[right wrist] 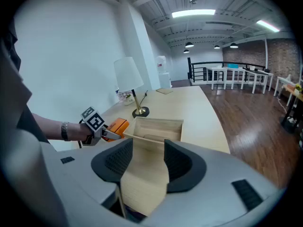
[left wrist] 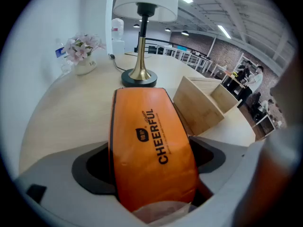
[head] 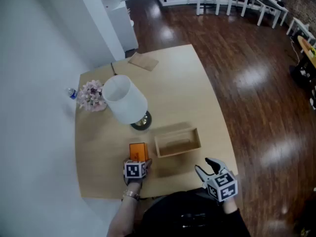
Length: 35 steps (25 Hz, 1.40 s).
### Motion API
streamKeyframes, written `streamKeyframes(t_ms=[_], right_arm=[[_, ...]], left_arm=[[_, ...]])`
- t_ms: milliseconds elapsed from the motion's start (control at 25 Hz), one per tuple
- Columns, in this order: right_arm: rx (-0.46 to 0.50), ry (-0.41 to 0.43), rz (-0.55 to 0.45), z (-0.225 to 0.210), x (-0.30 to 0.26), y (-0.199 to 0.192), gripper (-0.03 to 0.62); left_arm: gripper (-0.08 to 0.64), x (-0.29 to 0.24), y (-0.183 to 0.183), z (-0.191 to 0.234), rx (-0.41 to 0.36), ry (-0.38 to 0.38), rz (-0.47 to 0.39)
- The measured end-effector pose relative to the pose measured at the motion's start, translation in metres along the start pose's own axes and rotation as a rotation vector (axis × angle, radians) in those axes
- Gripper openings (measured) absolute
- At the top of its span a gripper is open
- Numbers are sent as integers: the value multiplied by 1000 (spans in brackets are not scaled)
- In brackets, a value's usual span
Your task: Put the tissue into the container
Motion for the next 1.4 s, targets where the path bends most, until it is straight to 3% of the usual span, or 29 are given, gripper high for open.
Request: streamKeyframes(t_ms=[440, 640, 760, 880, 1040, 1400], right_arm=[[4, 21, -20, 0, -5, 7, 216], [7, 42, -61, 0, -12, 7, 216], [3, 37, -69, -4, -9, 7, 216], [-18, 20, -68, -12, 0, 9, 216], [-46, -7, -79, -27, 7, 6, 216], [-109, -78, -78, -62, 31, -9, 216]], left_arm=[[443, 36, 8, 2, 15, -70, -62], [440, 80, 37, -7, -59, -138, -131], [440, 91, 66, -30, -200, -203, -144], [440, 86, 100, -70, -388, -302, -163], [440, 61, 124, -122, -623, -416, -122], [440, 7, 111, -186, -1067, -604, 35]])
Point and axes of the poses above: the fingertips, and each gripper's own axes: x backward along the fingers, z to its left, y out of its top, the point moved 1 cm from there along x, backward along the fingers, and after that the axes turned 7 degrees about -z, right-handed, at the moved point
